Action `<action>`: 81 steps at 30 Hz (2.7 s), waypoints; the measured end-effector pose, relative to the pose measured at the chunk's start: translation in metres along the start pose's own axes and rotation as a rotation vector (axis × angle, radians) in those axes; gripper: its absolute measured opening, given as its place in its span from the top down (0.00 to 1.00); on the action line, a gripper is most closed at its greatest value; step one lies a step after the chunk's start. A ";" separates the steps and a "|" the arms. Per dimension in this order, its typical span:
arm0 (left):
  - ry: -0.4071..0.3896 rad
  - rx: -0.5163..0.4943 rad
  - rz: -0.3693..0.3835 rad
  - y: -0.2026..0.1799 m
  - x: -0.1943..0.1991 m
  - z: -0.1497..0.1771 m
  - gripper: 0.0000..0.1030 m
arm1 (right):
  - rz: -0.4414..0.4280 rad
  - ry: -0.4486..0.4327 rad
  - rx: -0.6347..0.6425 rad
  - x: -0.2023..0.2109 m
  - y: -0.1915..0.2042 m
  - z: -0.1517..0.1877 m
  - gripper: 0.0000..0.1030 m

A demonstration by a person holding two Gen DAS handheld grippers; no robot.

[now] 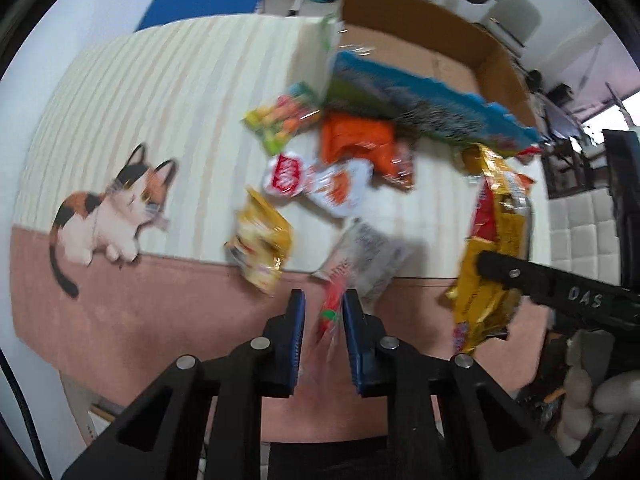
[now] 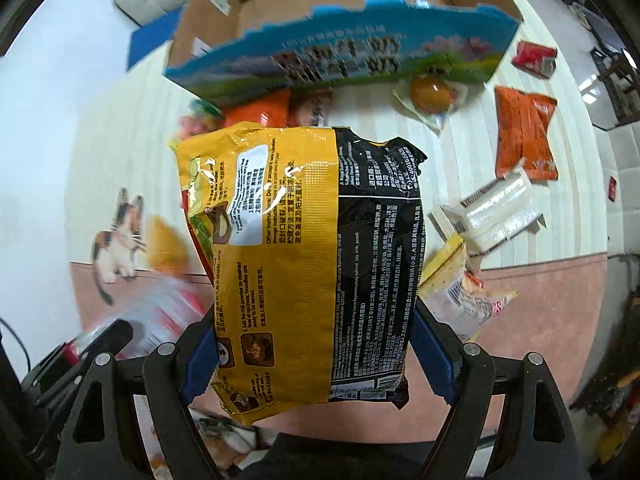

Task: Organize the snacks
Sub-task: 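Lift both packets and carry them over the cardboard box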

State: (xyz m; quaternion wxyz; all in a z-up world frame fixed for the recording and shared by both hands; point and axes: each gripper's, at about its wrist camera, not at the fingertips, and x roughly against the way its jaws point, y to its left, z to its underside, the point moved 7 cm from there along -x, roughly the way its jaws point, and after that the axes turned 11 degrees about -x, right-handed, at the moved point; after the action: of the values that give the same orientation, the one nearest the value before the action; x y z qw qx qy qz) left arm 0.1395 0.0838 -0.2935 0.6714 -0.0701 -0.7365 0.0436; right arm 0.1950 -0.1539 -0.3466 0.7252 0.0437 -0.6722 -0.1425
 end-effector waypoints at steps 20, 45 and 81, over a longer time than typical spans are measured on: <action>0.271 0.446 0.009 0.037 -0.191 0.007 0.73 | 0.103 0.104 0.067 -0.115 0.016 -0.049 0.16; 0.281 0.436 -0.033 -0.012 -0.214 0.044 0.46 | 0.162 0.171 0.102 -0.168 0.019 -0.023 0.16; -0.141 -0.084 -0.024 -0.073 0.022 -0.239 0.64 | -0.065 -0.183 0.051 0.034 0.045 -0.190 0.16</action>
State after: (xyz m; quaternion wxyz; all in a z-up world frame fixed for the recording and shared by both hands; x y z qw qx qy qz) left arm 0.3723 0.0087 -0.2373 0.6147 -0.0863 -0.7840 0.0095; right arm 0.3909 -0.1444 -0.3205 0.6545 0.0706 -0.7373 -0.1521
